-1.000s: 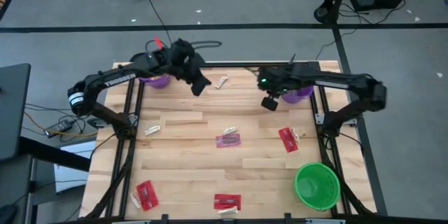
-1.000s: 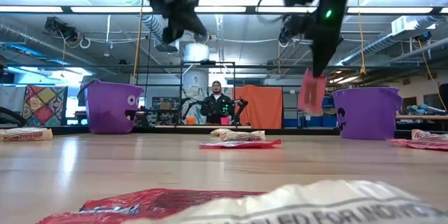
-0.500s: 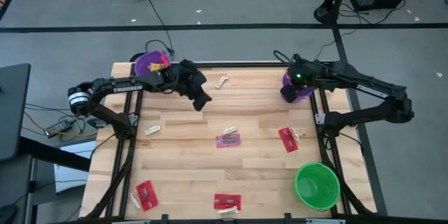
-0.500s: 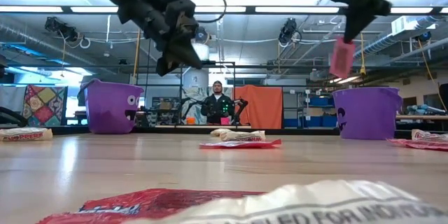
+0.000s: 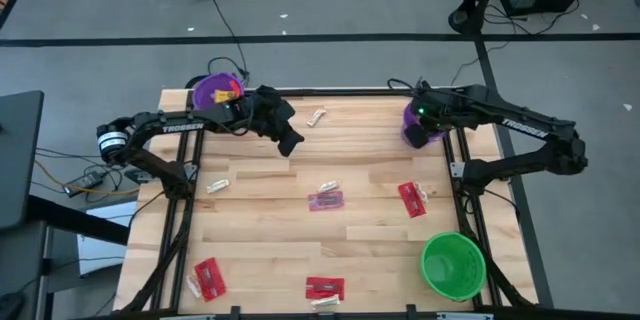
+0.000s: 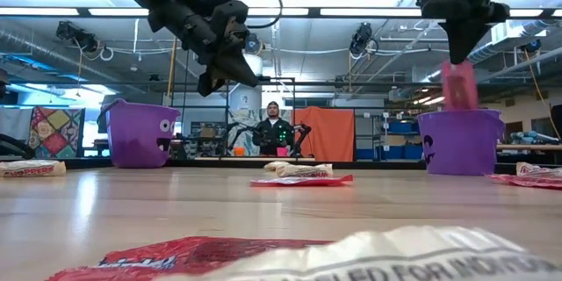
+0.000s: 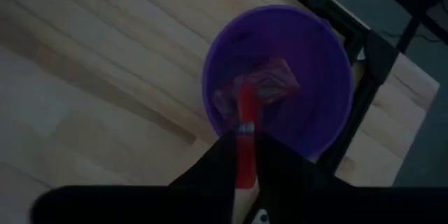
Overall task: Sort candy by brand, put in halloween buckets
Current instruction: Put the red candy into the right purple bucket
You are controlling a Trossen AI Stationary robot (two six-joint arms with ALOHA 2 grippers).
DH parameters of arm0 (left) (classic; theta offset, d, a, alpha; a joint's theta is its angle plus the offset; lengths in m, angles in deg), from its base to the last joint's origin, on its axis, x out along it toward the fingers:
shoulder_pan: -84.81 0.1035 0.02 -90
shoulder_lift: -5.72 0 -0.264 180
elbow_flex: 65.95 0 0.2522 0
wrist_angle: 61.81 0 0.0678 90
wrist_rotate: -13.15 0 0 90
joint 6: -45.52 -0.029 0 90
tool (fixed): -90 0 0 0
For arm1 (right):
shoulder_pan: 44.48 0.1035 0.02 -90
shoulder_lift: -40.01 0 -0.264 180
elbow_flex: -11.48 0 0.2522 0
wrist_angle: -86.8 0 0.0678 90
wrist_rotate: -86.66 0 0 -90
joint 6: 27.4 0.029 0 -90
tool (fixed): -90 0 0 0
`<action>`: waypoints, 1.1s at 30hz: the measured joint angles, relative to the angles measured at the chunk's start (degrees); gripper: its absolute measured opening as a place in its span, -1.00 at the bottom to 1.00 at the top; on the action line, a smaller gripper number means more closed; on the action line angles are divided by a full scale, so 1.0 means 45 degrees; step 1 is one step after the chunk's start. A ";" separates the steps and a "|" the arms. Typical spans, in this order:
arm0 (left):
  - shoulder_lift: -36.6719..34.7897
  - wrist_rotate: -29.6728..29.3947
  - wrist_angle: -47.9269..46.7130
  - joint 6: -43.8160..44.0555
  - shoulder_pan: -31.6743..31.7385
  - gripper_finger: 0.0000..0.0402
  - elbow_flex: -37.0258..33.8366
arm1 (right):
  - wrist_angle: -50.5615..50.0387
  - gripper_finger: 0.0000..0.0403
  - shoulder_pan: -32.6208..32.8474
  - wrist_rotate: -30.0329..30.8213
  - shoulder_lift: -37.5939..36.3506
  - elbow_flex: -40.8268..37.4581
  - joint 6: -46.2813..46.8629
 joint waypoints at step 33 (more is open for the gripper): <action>0.0005 0.1624 0.4311 0.0143 -0.0022 -0.95 0.0005 | 0.1617 -0.10 0.6172 -0.2687 0.6071 0.0000 0.1701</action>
